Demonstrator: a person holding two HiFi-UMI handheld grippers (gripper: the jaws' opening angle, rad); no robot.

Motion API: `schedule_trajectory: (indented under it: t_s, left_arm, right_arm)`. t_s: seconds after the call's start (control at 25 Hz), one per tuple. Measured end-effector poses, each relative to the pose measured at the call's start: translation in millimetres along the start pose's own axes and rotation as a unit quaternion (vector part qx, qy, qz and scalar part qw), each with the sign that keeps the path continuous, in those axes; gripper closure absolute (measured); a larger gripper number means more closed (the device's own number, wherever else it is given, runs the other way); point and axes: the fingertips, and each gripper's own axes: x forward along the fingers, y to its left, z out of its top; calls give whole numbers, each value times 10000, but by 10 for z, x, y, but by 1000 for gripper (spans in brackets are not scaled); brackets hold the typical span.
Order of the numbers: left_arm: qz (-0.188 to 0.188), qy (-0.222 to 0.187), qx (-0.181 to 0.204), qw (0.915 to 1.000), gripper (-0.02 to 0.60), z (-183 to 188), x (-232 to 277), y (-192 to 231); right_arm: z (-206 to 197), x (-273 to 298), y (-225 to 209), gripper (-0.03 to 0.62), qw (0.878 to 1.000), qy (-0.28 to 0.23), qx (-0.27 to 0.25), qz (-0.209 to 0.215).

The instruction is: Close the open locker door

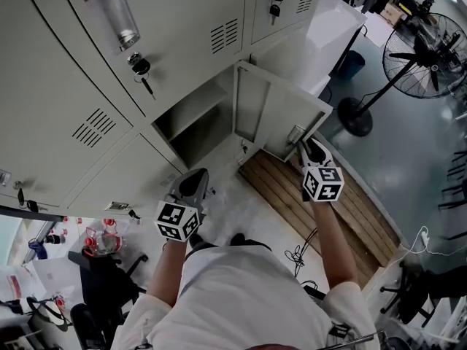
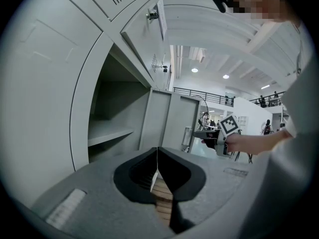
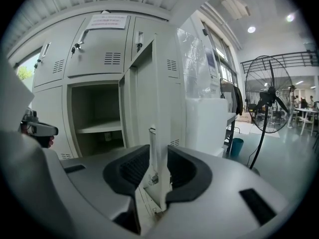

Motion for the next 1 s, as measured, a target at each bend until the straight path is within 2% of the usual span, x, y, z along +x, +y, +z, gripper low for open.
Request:
schedule_trajectory:
  t_s: [0.32, 1.0]
  left_arm:
    - [-10, 1, 0, 10000, 566, -1, -59, 20]
    - [-285, 47, 62, 9996, 566, 8, -233, 35]
  right_arm:
    - [-24, -44, 73, 496, 10000, 3, -25, -50]
    - [-110, -267, 425, 496, 9997, -68, 12, -241]
